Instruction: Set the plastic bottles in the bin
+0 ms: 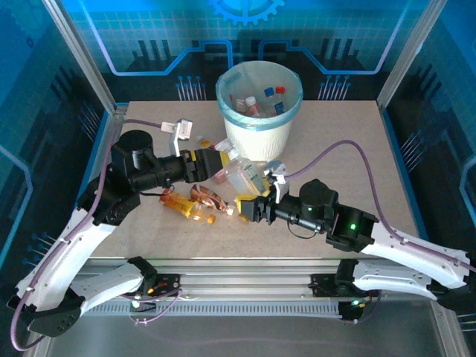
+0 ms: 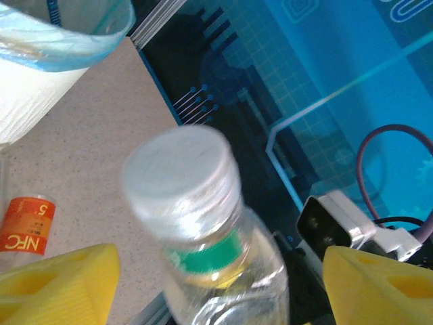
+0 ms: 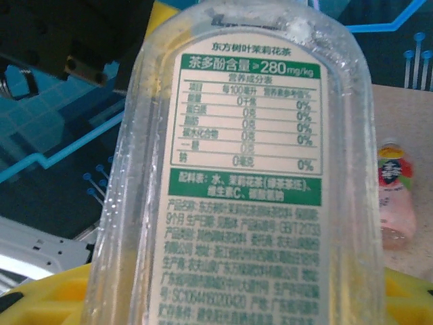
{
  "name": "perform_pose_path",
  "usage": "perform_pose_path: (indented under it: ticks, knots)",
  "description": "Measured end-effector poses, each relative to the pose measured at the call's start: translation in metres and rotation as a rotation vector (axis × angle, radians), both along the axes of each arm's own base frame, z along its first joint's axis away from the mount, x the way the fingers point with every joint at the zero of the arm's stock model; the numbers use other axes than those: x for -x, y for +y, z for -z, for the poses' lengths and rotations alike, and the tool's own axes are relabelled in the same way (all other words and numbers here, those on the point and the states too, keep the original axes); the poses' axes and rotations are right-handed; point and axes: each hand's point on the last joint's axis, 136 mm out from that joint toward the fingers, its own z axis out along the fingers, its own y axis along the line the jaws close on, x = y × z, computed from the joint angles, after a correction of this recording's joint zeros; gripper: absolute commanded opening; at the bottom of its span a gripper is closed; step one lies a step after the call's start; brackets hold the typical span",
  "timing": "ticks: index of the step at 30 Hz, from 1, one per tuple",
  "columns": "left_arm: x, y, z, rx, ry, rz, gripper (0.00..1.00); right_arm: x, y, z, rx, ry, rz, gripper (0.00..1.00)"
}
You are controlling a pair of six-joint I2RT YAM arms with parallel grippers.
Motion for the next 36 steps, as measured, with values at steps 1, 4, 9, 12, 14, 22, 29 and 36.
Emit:
perform_pose_path:
  ticks: [1,4,9,12,14,22,29,36]
  knots:
    - [0.0,0.0,-0.001,0.007,-0.001,0.001,0.72,0.001,0.004,0.001,-0.001,0.001,-0.016,0.51]
    - [-0.001,0.001,0.0,0.008,0.007,-0.01,0.64,0.001,0.009,-0.003,-0.018,-0.006,-0.027,0.51]
    - [-0.002,0.006,0.007,-0.008,0.0,-0.038,0.63,0.008,0.018,-0.004,-0.037,-0.01,-0.085,0.51]
    - [-0.003,0.01,0.006,-0.018,-0.016,-0.059,0.62,0.01,0.022,-0.003,-0.036,-0.012,-0.111,0.51]
    - [-0.004,0.012,0.006,-0.022,-0.023,-0.074,0.6,0.011,0.024,0.0,-0.028,-0.014,-0.122,0.51]
    - [-0.011,0.018,0.011,-0.051,-0.018,-0.12,0.46,0.006,0.031,0.002,-0.001,-0.032,-0.117,0.6]
    - [-0.023,0.018,0.006,-0.078,-0.049,-0.155,0.33,-0.007,0.026,0.007,0.063,-0.044,-0.044,0.91]
    - [-0.063,0.015,-0.028,-0.138,-0.152,-0.233,0.33,-0.031,-0.009,-0.021,0.099,-0.116,0.161,0.94]
